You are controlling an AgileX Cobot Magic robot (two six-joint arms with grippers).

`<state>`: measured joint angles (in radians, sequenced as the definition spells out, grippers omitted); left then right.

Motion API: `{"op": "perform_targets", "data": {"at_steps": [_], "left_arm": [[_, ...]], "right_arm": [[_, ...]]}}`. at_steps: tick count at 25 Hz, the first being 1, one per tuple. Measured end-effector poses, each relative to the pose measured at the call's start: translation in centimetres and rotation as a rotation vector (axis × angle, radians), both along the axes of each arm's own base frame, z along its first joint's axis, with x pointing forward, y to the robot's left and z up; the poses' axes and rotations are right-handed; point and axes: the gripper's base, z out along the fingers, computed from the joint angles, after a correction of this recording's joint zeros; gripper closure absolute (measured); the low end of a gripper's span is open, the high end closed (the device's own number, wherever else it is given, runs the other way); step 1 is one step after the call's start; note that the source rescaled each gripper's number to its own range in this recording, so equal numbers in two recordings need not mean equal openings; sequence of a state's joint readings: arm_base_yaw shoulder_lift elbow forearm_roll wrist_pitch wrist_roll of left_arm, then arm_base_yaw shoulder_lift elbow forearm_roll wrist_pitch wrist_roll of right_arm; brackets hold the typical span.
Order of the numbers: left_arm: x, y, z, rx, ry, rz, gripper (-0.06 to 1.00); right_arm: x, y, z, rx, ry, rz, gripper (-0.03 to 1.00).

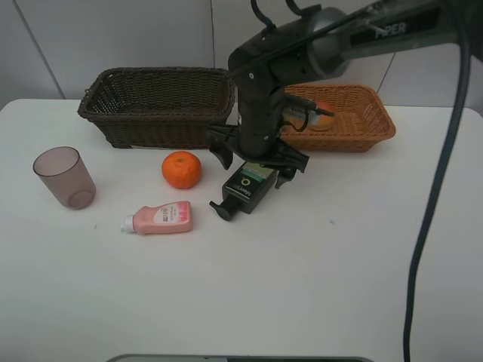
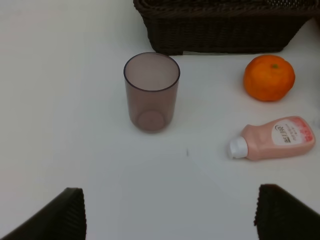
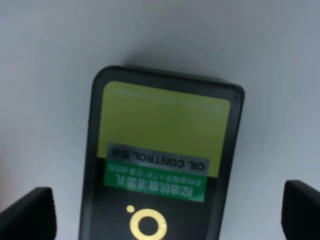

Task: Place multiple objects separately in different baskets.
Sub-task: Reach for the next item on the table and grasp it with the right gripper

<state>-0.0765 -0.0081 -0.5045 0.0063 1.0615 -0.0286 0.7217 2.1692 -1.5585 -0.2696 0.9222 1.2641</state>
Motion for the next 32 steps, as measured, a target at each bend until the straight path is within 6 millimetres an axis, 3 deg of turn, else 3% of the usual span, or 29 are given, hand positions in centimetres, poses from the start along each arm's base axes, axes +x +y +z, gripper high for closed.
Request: {"op": "perform_targets", "data": {"at_steps": [13,32], "left_arm": [[0.0,0.0,0.0,0.0,0.0,0.0,0.13],[0.0,0.0,0.0,0.003,0.0,0.002,0.13]], "right_arm": [[0.4,0.1,-2.3,-0.001,0.013,-0.024,-0.03],[0.6,0.4,-4.1,0.003,0.016,-0.016,-0.03]]}}
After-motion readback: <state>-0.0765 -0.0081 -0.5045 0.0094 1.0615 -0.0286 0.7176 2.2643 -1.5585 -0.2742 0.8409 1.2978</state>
